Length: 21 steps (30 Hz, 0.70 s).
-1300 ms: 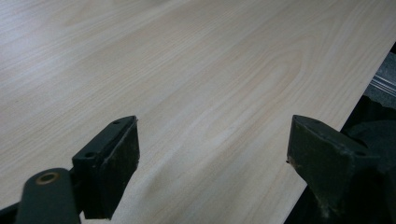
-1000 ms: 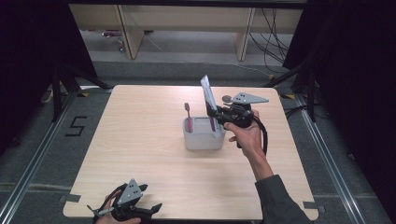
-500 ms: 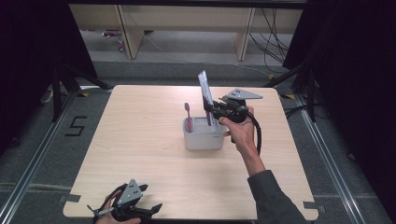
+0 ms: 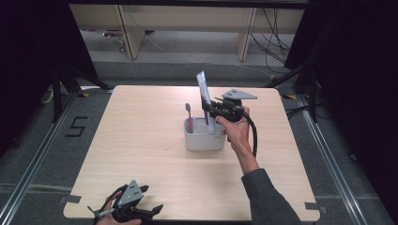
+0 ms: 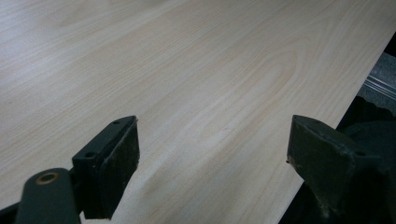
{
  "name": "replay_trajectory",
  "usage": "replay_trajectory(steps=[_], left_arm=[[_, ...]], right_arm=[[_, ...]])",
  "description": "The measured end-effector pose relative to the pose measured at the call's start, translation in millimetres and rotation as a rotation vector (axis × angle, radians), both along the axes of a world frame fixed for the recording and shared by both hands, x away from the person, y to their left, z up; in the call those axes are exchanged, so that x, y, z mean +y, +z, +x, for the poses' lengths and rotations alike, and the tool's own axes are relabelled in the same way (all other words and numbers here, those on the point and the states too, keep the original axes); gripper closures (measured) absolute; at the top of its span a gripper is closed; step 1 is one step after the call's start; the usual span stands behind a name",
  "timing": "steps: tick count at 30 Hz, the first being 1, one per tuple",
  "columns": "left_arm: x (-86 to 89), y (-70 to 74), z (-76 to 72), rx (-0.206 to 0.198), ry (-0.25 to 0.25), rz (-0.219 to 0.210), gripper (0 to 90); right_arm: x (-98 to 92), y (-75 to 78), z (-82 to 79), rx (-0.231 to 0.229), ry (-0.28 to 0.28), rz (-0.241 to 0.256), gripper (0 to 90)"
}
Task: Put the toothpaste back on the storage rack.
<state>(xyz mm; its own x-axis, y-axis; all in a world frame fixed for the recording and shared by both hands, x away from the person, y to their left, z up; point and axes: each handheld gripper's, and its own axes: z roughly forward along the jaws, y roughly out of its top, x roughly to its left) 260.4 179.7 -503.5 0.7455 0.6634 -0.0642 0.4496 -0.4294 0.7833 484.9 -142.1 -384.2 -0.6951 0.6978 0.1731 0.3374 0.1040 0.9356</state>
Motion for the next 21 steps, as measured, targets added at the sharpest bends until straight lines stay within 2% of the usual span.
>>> replay_trajectory(steps=[2, 3, 4, 7, 11, 12, 16, 18, 20, 21], left_arm=[[0.0, 0.1, 0.0, 0.000, -0.002, 0.000, 16.5], [0.1, 0.5, -0.3, 0.002, -0.004, 0.003, 16.5], [0.1, 0.4, -0.4, 0.001, -0.003, 0.001, 16.5], [0.2, 0.5, -0.4, 0.000, -0.004, 0.000, 16.4], [0.0, 0.6, -0.3, 0.000, -0.006, 0.003, 16.4], [0.0, 0.8, -0.3, -0.001, -0.008, 0.003, 16.4], [-0.1, 0.7, -0.3, -0.002, -0.006, 0.003, 16.4], [-0.3, 0.7, -0.3, -0.004, -0.005, 0.000, 16.4], [-0.5, 0.9, -0.7, -0.007, -0.004, 0.001, 16.4], [-2.5, -0.1, -1.4, -0.005, 0.011, -0.027, 16.4]], right_arm=[[1.0, -1.8, 1.4, 0.009, 0.003, -0.008, 74.6], [2.3, -3.3, 0.8, 0.022, -0.011, 0.004, 74.6], [1.7, -4.4, 2.7, 0.016, -0.005, -0.008, 74.6], [2.1, -9.1, 4.4, 0.027, -0.017, 0.002, 74.5], [2.1, -13.2, 6.9, 0.020, -0.016, -0.016, 74.5], [2.4, -13.5, 6.9, 0.034, -0.019, -0.024, 74.5], [3.3, -15.3, 8.3, 0.031, -0.017, -0.022, 74.5], [3.4, -15.6, 8.1, 0.028, -0.024, -0.043, 74.5], [4.9, -16.5, 7.7, 0.044, -0.018, -0.031, 74.5], [6.4, -16.9, 7.0, 0.053, -0.023, -0.029, 74.4]])
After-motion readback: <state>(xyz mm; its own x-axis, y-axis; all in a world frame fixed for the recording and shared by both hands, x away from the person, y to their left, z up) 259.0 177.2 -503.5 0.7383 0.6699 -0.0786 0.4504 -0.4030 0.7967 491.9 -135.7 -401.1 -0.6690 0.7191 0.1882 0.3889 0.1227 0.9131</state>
